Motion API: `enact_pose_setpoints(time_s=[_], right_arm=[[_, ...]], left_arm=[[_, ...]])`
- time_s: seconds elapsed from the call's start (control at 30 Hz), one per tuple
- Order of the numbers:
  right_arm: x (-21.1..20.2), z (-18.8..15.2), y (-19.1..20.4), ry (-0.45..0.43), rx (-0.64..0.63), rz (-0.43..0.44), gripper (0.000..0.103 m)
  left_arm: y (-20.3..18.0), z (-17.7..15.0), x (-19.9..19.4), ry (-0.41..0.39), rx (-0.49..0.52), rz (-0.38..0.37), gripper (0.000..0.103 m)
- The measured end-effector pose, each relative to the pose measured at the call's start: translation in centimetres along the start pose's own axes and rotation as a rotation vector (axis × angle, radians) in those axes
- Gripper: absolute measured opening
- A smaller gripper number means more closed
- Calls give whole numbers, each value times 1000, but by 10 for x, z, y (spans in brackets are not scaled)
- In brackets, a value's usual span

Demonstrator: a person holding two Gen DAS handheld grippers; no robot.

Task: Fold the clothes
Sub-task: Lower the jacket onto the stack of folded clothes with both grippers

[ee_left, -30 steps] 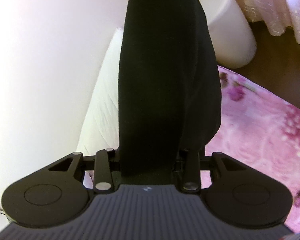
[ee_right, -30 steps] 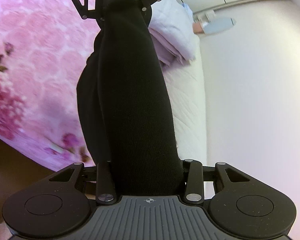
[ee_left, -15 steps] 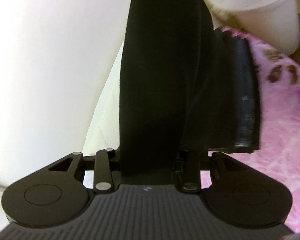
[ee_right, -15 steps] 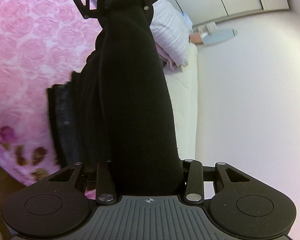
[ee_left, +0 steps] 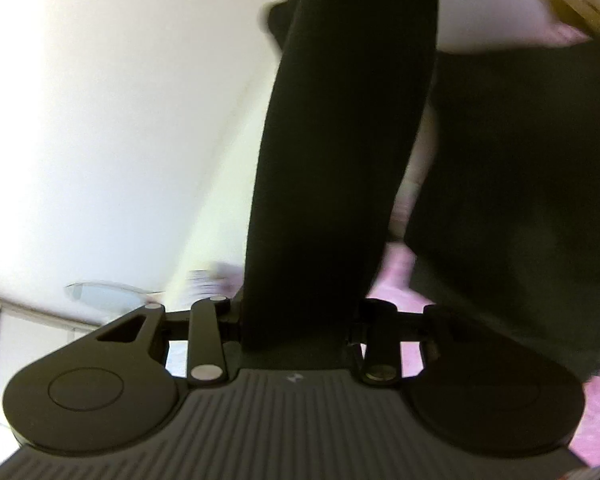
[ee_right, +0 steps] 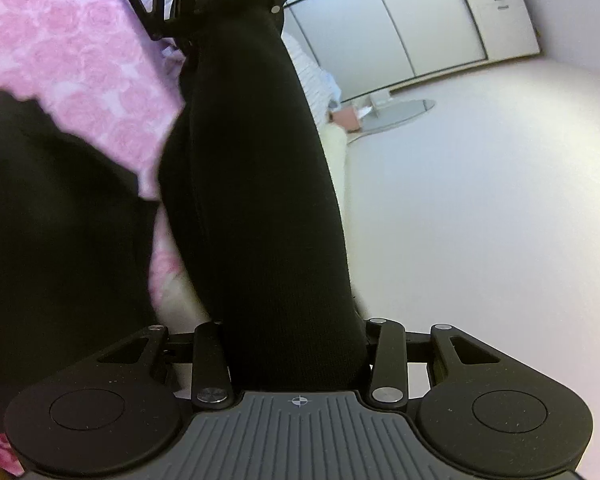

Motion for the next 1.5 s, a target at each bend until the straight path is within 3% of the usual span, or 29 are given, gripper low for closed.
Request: enact_pose_setpoints(time_s=[0.07,0.13,0.17,0.33,0.5,0.63,0.93,1.23,1.5], right_arm=[[11,-24,50,32,-9,109,41],[16,-43,99,58,-32,205,41],[16,-48,112,59,-35,202,44],[14,-52,125,69,35,174,45],[19,-56,111,157,28,298,48],[19,-53,102,192,-3,345,49],[19,-53,104,192,10,337,49],[35,-36,129,190,8,346,49],[11,-41,140,176,0,307,50]], left_arm=[[-65,-8,18,25,44,-137,35],[-107,-15,22,30,81,-157,37],[-127,-18,23,33,99,-166,37],[-129,-25,18,2,91,-126,38],[-121,-29,18,3,111,-163,39],[-122,-35,17,10,118,-162,40],[-125,-54,11,3,126,-152,41],[-125,-72,5,-16,135,-143,43],[-128,-105,-10,-47,144,-120,41]])
Point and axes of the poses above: each gripper's, at about its wrist camera, not at the fingertips, and x roughly the way its jaws point, y to its left, z to its top, the point moved 8 cm from there along x, roughly the way its jaws point, and after that the axes turned 3 degrees about -y, right-handed, at the moved point
